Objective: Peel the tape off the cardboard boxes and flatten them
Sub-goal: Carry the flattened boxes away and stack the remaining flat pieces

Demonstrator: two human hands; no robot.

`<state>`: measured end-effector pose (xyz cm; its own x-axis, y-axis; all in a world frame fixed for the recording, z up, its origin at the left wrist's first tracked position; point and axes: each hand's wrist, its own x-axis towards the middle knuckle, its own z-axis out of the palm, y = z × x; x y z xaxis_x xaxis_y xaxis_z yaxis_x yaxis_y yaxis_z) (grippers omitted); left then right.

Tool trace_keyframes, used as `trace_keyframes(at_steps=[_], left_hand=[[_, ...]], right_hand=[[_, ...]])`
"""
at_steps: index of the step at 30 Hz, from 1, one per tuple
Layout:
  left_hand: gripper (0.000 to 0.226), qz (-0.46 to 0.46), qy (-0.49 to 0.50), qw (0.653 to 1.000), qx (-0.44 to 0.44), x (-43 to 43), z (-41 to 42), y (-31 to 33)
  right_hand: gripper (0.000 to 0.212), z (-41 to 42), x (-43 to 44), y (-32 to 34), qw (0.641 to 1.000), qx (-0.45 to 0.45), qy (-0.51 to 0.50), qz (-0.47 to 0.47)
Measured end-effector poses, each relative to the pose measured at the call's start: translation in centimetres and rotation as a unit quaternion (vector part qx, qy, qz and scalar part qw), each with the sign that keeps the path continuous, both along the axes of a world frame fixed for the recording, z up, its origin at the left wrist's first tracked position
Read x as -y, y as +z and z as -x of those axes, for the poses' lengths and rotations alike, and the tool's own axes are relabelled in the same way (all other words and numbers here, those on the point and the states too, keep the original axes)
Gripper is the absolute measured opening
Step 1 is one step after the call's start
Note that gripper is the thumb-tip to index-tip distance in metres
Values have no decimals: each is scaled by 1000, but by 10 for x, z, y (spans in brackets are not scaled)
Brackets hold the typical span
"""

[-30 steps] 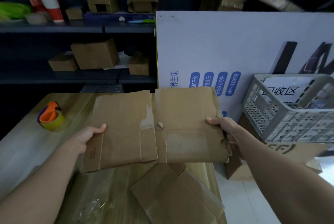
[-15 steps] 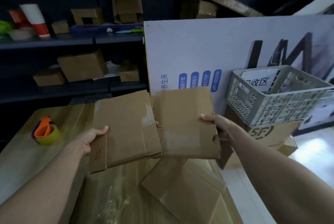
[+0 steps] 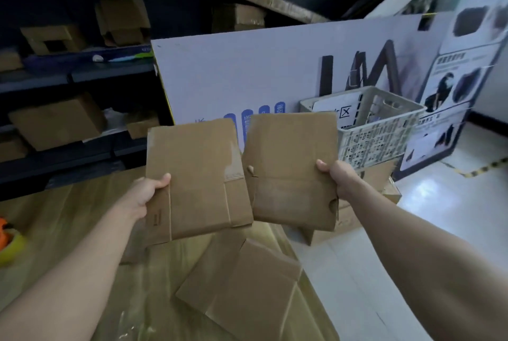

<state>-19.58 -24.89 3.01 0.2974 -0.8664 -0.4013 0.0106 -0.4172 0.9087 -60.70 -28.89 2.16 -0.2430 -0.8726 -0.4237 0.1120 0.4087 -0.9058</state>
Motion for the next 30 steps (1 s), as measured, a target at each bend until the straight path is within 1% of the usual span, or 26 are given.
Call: trace_keyframes(at_steps=[3, 6, 11, 15, 19, 24, 30], left_hand=[[13, 24, -14, 1000, 2, 20, 47, 11], [7, 52, -32, 998, -5, 42, 115, 15], [6, 74, -41, 995, -47, 68, 230, 14], [6, 78, -41, 994, -59, 84, 303, 13], [7, 75, -57, 994, -54, 108, 353, 23], [13, 54, -70, 996, -32, 154, 398, 28], [16, 52, -77, 995, -30, 230, 443, 31]], right_hand=[[32, 42, 4, 6, 1000, 6, -10, 13], [32, 106, 11, 11, 1000, 7, -16, 24], [19, 225, 26, 26, 999, -2, -26, 48], [24, 302, 45, 38, 998, -22, -24, 54], [25, 352, 68, 40, 998, -14, -29, 56], [35, 395, 110, 34, 999, -20, -23, 43], [29, 437, 183, 44, 997, -32, -15, 74]])
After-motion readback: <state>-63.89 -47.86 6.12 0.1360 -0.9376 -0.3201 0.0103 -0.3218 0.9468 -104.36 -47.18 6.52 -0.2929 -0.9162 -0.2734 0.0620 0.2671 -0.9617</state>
